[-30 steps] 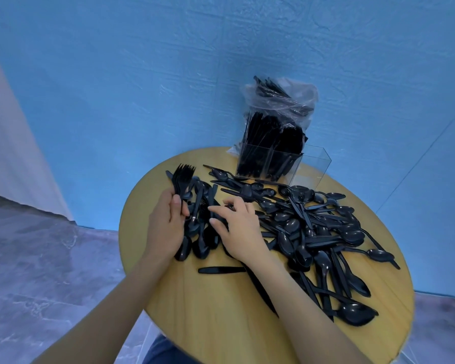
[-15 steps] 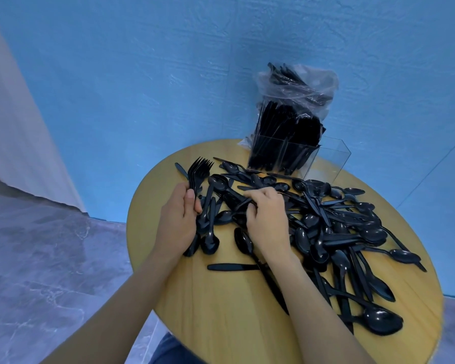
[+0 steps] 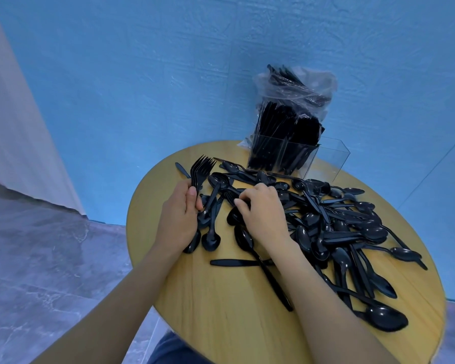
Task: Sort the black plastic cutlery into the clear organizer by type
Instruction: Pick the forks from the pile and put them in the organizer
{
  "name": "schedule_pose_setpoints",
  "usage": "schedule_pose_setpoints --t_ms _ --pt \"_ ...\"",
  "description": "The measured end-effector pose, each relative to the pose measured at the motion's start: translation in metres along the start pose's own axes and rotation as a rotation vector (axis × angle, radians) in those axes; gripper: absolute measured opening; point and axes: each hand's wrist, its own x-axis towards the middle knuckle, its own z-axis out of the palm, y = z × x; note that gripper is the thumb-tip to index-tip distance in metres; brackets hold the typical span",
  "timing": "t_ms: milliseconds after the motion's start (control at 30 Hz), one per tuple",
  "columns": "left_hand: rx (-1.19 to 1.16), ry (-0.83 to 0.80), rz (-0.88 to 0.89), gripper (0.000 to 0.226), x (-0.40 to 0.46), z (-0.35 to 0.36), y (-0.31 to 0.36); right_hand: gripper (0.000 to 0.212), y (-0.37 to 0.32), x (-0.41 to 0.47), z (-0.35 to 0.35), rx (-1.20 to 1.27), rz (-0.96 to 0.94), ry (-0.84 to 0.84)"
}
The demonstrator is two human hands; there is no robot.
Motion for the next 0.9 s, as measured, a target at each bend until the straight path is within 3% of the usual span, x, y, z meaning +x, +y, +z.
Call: schedule_pose_setpoints --t_ms 133,400,467,633,900 --pt "0.011 0.004 0.008 0.022 0.001 0.000 -0.001 0.044 -0.006 0.015 -0.002 -0.155 0.003 -0.167" --pt "0.026 -0.004 0.014 0.022 0.002 0.000 -0.002 0.045 -0.013 0.037 -0.011 -0.119 0.052 -0.434" --pt "0.026 -0.001 0.016 0.022 0.001 0.000 -0.002 0.043 -0.011 0.037 -0.013 -0.041 0.058 -0.424" --pt "0.018 0.004 0.016 0.023 0.002 0.000 -0.003 0.038 -0.007 0.042 -0.020 0.200 0.060 -0.201" --pt "0.022 -0.002 0.011 0.023 0.001 -0.001 -0.002 0.016 -0.018 0.067 -0.019 -0.090 -0.107 -0.413"
